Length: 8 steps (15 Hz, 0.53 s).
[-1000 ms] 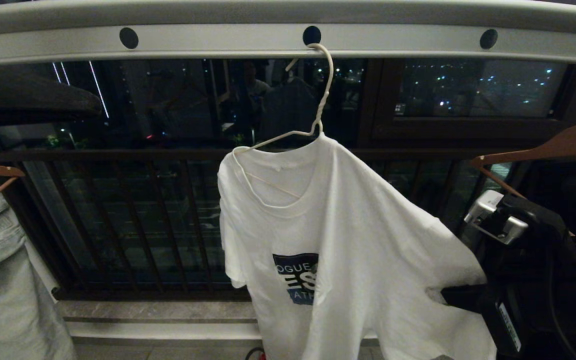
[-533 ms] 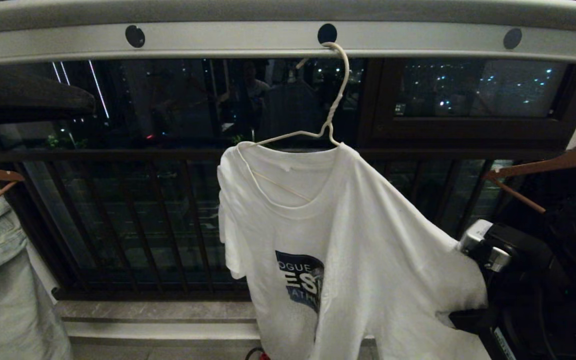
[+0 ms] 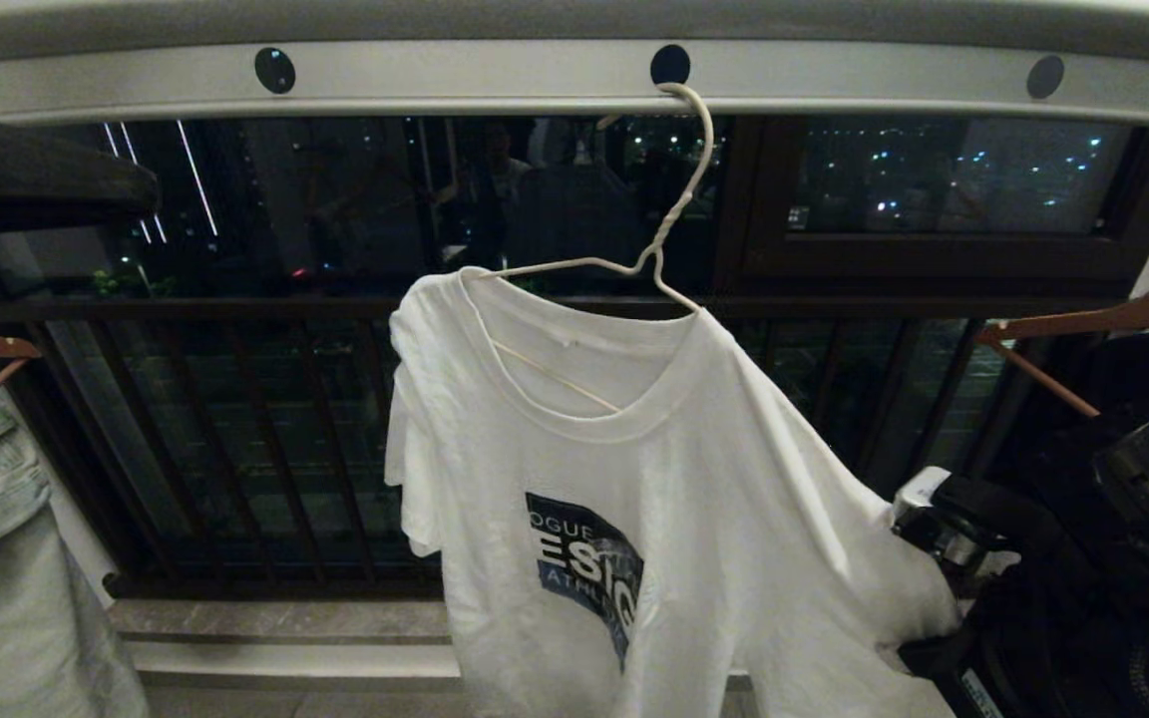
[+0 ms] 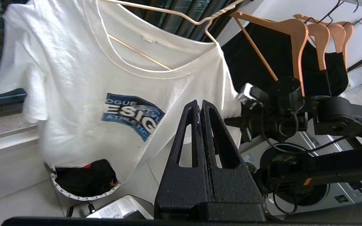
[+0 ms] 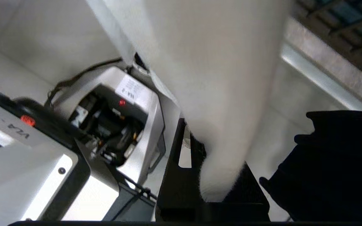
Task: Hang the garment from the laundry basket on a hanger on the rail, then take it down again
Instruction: Take the clothes off the clothes rack
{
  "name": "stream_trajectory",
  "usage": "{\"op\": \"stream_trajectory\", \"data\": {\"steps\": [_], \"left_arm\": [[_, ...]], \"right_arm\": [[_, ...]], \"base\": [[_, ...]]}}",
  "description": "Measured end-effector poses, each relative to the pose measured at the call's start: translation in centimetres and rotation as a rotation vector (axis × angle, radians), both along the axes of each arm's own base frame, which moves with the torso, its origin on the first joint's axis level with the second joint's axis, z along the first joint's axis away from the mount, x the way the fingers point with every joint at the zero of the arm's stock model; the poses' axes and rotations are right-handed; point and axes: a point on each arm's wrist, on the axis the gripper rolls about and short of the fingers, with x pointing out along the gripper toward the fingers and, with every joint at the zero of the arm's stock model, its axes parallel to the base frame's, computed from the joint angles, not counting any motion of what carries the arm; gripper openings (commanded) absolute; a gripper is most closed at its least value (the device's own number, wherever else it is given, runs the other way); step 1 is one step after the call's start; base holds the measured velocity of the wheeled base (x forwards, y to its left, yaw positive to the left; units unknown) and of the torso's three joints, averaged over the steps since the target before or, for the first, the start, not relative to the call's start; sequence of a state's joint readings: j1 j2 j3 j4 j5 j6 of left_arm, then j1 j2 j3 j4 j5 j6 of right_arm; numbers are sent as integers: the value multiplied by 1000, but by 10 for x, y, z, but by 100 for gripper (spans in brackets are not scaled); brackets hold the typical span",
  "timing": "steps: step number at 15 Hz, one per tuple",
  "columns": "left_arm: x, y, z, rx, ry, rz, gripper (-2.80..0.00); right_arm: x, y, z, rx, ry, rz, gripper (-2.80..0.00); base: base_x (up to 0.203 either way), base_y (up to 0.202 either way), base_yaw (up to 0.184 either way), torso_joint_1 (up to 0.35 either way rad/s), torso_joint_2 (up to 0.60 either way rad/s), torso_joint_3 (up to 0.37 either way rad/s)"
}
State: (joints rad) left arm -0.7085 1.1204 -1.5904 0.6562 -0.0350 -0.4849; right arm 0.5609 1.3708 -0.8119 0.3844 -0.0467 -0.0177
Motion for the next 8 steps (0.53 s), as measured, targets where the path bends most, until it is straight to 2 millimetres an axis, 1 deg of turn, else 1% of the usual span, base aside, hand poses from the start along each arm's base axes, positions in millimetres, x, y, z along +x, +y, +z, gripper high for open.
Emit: {"op": "stream_trajectory", "data": {"steps": [8], "left_arm": [[-2, 1, 0, -3, -4, 0, -280]], "right_arm": [[-1, -1, -4, -47, 40, -6, -280]], "base": [[0, 0, 0, 0, 0, 0]]}}
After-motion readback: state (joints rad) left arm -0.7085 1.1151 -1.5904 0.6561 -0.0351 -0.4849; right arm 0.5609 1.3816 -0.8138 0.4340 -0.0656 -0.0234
